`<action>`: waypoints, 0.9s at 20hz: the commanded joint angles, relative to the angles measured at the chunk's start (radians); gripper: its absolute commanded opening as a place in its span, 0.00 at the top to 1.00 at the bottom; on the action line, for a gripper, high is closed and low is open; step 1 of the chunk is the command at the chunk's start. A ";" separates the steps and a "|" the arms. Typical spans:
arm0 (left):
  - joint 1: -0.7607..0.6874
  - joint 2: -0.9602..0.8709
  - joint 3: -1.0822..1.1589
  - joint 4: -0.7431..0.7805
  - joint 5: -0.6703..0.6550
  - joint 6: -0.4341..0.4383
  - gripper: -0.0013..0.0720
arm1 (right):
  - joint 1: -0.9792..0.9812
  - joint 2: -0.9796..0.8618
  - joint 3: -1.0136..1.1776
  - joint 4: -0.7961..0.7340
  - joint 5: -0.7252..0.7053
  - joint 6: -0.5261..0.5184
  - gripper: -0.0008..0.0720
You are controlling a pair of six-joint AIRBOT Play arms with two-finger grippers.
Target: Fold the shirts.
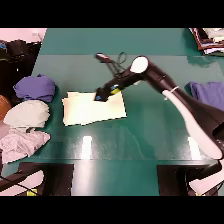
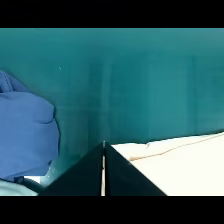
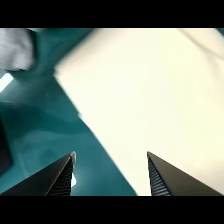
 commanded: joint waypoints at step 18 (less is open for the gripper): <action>0.007 0.000 -0.010 -0.052 -0.004 0.006 0.95 | -0.100 -0.299 -0.076 0.321 0.003 0.110 0.42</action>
